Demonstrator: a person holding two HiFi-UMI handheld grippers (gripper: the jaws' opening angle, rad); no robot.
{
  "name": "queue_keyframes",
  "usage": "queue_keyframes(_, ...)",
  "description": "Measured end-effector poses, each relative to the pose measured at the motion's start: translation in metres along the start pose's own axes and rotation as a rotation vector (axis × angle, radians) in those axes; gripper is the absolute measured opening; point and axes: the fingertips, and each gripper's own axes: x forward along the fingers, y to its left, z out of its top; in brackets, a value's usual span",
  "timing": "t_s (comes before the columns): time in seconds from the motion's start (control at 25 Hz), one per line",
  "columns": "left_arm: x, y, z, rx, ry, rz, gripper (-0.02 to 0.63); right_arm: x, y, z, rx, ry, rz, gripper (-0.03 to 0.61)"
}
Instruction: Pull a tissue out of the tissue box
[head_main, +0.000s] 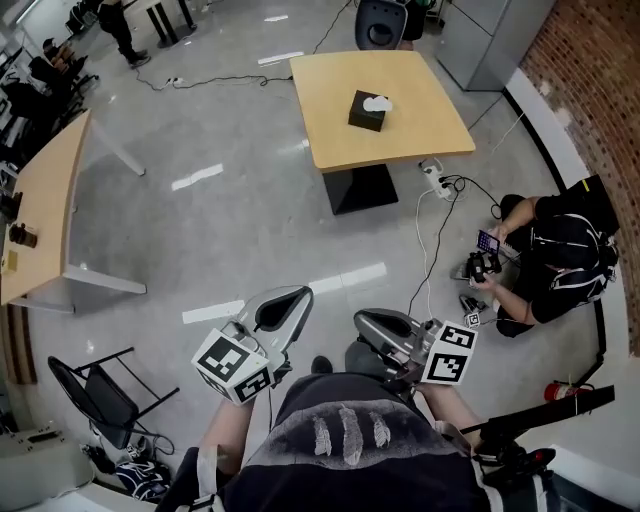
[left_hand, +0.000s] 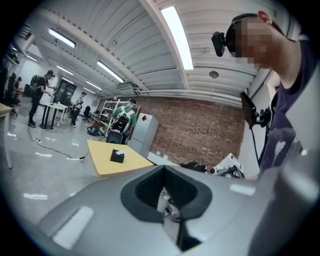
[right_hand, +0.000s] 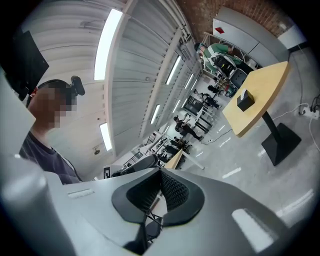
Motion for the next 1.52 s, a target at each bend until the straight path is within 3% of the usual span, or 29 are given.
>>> queue_keyframes(0.28,0.084,-0.031,0.028,0.056,0.031,-0.043,0.003,-0.048,-0.036,0.053,0.016,-0.080,0.046,-0.006)
queue_keyframes(0.6,0.154,-0.054,0.039,0.127,0.071,-0.013,0.003,-0.079,-0.077,0.082,0.033,0.025,0.114,-0.006)
queue_keyframes(0.8,0.178,-0.055,0.042,0.087,0.080,-0.026,0.003,-0.089,-0.088,0.104,0.045,-0.024,0.128,-0.008)
queue_keyframes(0.88,0.188,-0.054,0.044,0.107,0.085,-0.032,0.002,-0.092,-0.094,0.108,0.051,-0.042,0.125,-0.008)
queue_keyframes(1.0,0.204,-0.059,0.049,0.148,0.088,-0.070,0.003,-0.097,-0.103,0.111,0.043,-0.043,0.102,-0.008)
queue_keyframes(1.16,0.221,-0.056,0.059,0.116,0.070,-0.124,0.003,-0.102,-0.118,0.123,-0.013,-0.016,0.031,-0.008)
queue_keyframes(1.32,0.230,-0.044,0.067,0.126,0.046,-0.164,0.003,-0.101,-0.129,0.139,-0.020,-0.053,-0.031,-0.008)
queue_keyframes(1.52,0.235,-0.016,0.072,0.090,0.015,-0.178,0.003,-0.081,-0.146,0.142,-0.053,-0.005,-0.097,-0.008)
